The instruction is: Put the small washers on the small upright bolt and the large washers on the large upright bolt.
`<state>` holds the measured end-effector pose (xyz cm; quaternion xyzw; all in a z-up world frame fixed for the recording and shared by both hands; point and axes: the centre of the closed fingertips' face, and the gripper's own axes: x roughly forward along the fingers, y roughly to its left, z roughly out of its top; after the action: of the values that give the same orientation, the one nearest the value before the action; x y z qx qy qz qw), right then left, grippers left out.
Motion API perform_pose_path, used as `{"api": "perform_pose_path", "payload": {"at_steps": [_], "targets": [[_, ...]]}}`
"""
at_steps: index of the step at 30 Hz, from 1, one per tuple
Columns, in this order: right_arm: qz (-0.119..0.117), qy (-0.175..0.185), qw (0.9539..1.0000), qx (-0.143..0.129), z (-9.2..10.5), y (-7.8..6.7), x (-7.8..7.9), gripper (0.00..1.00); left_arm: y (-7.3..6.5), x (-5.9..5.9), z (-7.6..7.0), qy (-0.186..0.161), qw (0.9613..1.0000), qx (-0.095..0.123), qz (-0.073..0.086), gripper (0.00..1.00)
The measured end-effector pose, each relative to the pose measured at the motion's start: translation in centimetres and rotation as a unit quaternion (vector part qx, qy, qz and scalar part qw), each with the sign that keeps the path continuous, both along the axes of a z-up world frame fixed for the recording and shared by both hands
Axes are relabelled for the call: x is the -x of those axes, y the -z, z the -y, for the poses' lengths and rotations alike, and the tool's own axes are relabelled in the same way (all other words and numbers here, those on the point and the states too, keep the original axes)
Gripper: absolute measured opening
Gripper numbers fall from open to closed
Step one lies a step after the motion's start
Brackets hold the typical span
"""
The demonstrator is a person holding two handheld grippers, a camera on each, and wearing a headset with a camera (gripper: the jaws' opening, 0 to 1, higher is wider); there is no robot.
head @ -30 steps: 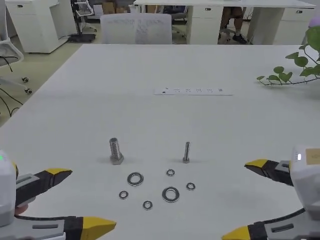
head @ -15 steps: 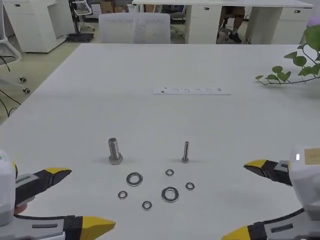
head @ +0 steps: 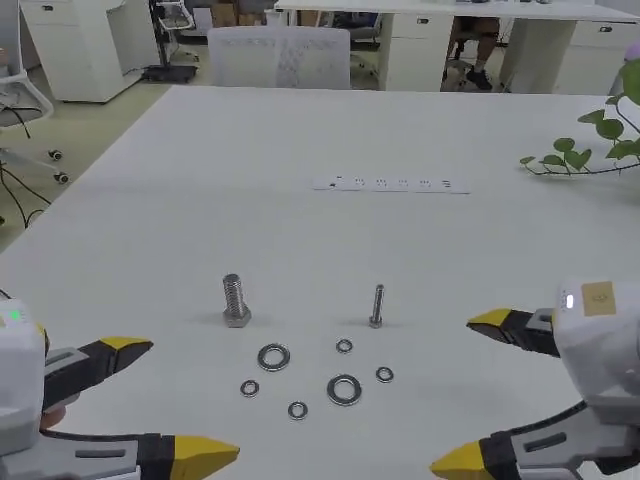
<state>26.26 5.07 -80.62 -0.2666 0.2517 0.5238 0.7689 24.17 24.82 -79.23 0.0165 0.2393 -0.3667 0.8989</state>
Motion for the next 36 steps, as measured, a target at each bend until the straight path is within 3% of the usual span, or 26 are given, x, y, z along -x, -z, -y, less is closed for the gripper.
{"api": "perform_pose_path", "payload": {"at_steps": [14,23,36], "targets": [[-0.006,-0.093,0.9936,0.065,-3.7,0.6,-0.8,0.72,0.0,0.8,1.1,0.009,1.0,0.001,-0.002,0.92],[-0.008,-0.15,0.9831,0.105,-6.2,1.5,-1.2,0.67,-0.6,0.9,1.9,0.01,0.9999,0.007,0.008,0.91],[-0.049,-0.184,0.969,0.158,-8.1,3.4,-2.0,0.56,-1.6,1.2,2.4,0.018,0.9996,0.005,0.022,0.89]]}}
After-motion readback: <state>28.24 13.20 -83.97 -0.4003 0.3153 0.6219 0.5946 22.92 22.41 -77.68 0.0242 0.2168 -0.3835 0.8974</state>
